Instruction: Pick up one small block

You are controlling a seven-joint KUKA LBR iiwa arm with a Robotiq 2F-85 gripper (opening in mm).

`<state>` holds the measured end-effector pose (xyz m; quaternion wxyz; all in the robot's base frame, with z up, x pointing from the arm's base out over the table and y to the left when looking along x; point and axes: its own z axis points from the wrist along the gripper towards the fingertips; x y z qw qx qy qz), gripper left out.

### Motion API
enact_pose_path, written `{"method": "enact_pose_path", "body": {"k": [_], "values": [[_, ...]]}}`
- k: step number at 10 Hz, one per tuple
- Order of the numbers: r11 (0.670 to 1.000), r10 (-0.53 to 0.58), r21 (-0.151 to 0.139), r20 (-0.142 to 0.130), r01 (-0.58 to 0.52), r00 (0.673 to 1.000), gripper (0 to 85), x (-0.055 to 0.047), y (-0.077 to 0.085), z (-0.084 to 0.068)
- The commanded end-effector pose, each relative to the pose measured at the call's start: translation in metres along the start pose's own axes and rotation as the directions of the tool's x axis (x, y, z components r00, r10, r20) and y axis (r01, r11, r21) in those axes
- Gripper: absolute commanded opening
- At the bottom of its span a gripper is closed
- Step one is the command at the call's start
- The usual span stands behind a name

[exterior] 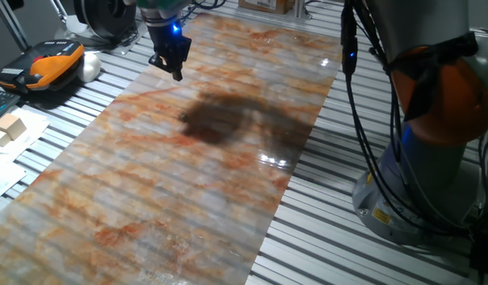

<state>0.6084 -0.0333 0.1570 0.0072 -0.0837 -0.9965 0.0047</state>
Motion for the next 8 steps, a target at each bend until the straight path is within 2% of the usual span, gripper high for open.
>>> {"method": "enact_pose_path", "body": {"k": [1,3,4,5,8], "values": [[1.000,-0.001,-0.002,0.000,0.001,1.000,0.0,-0.001,0.000,0.002],[1.000,-0.004,0.011,0.007,0.004,1.000,0.0,-0.001,0.005,0.010],[0.999,-0.009,0.031,0.019,0.008,1.000,0.0,0.000,0.008,0.016],[0.999,-0.008,0.031,0.024,0.008,1.000,0.0,0.000,0.009,0.021],[1.000,-0.013,0.003,0.018,0.013,1.000,0.0,-0.001,0.008,0.028]]}}
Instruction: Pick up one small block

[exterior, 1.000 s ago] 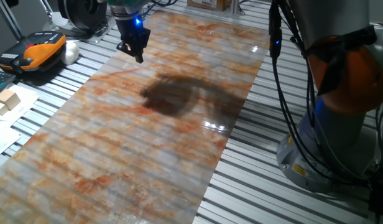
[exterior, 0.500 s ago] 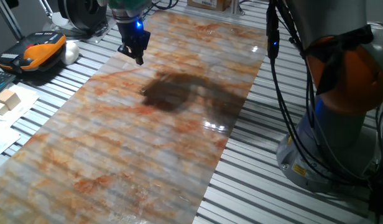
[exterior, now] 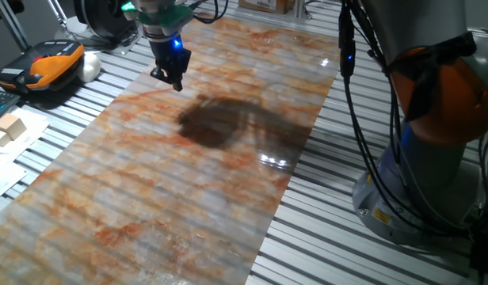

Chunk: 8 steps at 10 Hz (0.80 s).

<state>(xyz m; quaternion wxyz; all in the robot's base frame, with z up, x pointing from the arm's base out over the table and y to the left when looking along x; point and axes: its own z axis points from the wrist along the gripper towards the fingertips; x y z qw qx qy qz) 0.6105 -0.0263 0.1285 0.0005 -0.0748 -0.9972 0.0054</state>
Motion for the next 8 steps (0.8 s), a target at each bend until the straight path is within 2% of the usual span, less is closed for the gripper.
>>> {"method": "enact_pose_path", "body": {"k": [1,2,3,6,8], "values": [[1.000,-0.009,-0.005,-0.006,0.009,1.000,0.0,-0.001,0.000,0.001],[1.000,-0.022,-0.019,-0.020,0.021,1.000,0.0,-0.001,-0.001,0.002],[1.000,-0.020,-0.019,-0.021,0.020,1.000,0.0,-0.001,0.000,0.003],[1.000,-0.017,0.016,0.006,0.017,1.000,0.0,-0.004,0.002,0.009],[1.000,-0.017,0.009,0.010,0.017,1.000,0.0,-0.003,0.002,0.015]]}}
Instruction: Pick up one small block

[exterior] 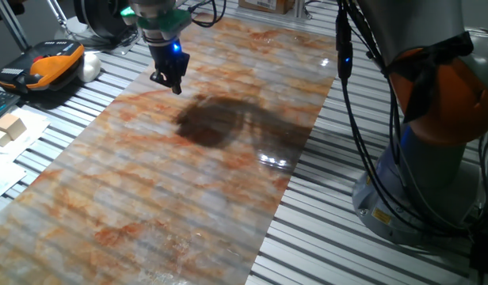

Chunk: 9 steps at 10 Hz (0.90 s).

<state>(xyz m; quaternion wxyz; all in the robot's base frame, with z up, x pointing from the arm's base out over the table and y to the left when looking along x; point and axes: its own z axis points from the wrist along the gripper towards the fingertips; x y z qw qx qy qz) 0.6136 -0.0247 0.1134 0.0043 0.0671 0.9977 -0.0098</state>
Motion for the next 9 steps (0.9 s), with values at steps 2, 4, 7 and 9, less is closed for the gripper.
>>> {"method": "enact_pose_path", "body": {"k": [2,4,7,9], "values": [[1.000,0.016,-0.004,0.015,-0.016,1.000,17.0,0.002,0.002,0.005],[1.000,0.020,-0.011,0.022,-0.020,1.000,17.0,0.002,0.001,0.011],[1.000,0.021,-0.018,0.037,-0.020,0.999,34.0,-0.001,-0.001,0.017],[1.000,0.013,-0.018,0.040,-0.012,0.999,34.0,-0.001,0.000,0.019]]}}
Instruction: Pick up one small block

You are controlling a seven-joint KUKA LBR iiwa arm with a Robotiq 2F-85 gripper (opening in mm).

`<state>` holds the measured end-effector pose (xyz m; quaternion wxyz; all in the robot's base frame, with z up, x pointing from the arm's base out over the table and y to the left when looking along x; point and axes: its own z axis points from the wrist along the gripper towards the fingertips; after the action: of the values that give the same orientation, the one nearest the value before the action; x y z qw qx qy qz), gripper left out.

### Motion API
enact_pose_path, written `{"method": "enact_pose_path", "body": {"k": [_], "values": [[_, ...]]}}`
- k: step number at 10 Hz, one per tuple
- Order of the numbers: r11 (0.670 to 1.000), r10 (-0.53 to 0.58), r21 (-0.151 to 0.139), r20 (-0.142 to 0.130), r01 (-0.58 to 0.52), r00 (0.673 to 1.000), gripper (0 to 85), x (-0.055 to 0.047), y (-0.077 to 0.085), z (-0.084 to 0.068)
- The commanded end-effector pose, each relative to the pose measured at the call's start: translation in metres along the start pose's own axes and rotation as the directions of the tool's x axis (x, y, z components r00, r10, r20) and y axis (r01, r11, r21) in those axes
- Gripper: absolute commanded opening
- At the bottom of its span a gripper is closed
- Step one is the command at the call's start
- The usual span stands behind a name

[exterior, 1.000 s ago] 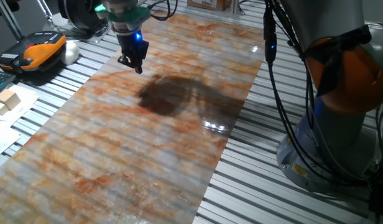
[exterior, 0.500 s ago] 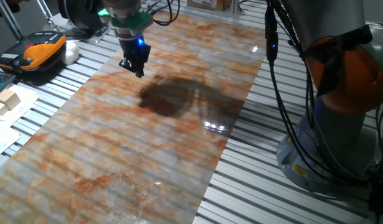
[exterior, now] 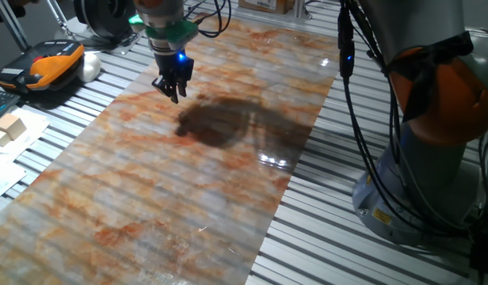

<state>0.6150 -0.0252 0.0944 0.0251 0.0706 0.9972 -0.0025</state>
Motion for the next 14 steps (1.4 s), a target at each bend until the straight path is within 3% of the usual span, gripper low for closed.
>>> {"method": "enact_pose_path", "body": {"k": [1,3,7,8,14], "values": [[1.000,-0.024,0.011,-0.001,0.024,1.000,34.0,-0.001,0.000,0.002],[0.997,-0.070,0.036,-0.002,0.070,0.998,34.0,-0.005,0.001,0.009],[0.998,-0.064,0.030,0.005,0.063,0.998,34.0,-0.003,0.002,0.014],[0.998,-0.050,0.027,0.013,0.049,0.999,51.0,-0.001,0.003,0.018],[1.000,-0.022,0.013,0.014,0.022,1.000,51.0,0.000,0.004,0.028]]}}
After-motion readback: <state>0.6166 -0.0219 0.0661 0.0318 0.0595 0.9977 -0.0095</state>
